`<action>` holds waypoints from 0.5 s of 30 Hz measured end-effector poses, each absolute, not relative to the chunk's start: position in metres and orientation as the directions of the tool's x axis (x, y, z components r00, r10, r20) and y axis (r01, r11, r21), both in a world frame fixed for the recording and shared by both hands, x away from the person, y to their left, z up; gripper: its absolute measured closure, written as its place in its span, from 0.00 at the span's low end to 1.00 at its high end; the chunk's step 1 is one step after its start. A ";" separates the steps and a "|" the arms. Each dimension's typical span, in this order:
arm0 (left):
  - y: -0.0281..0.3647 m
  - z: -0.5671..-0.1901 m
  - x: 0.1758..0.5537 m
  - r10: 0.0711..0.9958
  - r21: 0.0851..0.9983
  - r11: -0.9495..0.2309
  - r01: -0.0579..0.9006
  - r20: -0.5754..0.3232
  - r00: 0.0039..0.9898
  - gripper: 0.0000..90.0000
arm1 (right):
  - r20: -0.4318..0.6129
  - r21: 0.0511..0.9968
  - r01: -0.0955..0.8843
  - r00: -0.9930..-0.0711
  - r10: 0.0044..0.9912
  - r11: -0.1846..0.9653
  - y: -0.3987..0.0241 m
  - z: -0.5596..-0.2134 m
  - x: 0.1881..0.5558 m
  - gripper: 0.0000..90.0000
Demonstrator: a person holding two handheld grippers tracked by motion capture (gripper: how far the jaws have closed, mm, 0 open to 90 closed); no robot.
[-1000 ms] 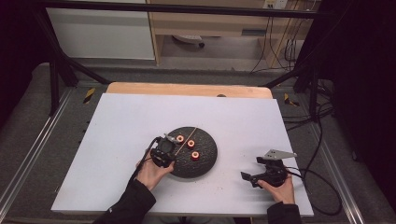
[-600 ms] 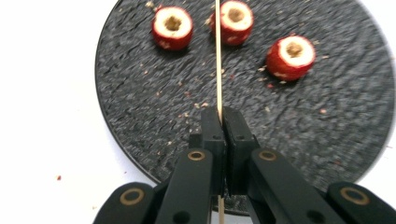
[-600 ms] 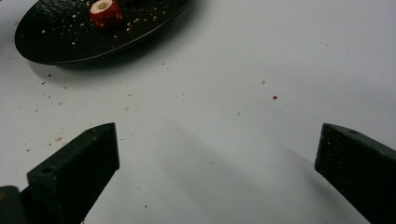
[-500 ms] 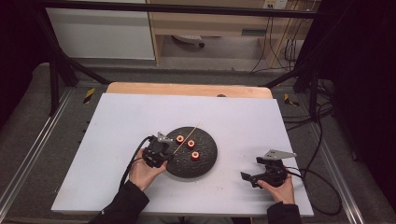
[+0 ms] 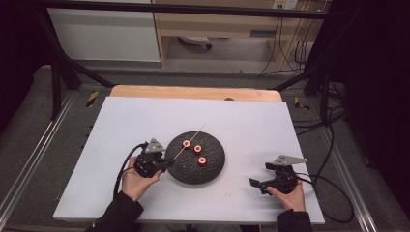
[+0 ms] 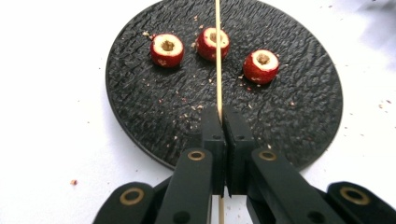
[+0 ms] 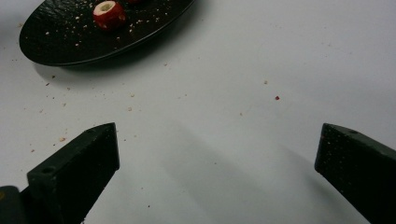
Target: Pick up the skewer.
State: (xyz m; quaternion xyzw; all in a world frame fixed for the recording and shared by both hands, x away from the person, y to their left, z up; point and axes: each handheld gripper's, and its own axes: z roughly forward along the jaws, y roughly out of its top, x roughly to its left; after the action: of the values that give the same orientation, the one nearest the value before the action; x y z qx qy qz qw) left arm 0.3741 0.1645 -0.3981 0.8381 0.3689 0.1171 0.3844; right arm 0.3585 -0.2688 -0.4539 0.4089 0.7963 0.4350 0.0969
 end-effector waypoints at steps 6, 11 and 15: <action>0.180 -0.400 0.365 0.694 0.762 -0.422 0.491 -0.078 0.716 0.98 | 0.204 0.768 0.572 -0.644 0.737 0.288 -0.267 -0.453 0.359 0.01; 0.192 -0.402 0.359 0.688 0.775 -0.412 0.479 -0.080 0.722 0.98 | 0.193 0.771 0.562 -0.653 0.732 0.299 -0.260 -0.448 0.360 0.01; 0.201 -0.405 0.356 0.686 0.786 -0.399 0.473 -0.086 0.722 0.98 | 0.184 0.773 0.555 -0.660 0.729 0.307 -0.253 -0.443 0.362 0.01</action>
State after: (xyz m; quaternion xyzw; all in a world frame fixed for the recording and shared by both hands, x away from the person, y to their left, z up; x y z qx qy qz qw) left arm 0.3561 0.2007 -0.4053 0.8266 0.3506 0.1266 0.4216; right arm 0.3618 -0.2530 -0.4434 0.4000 0.8021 0.4318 0.1007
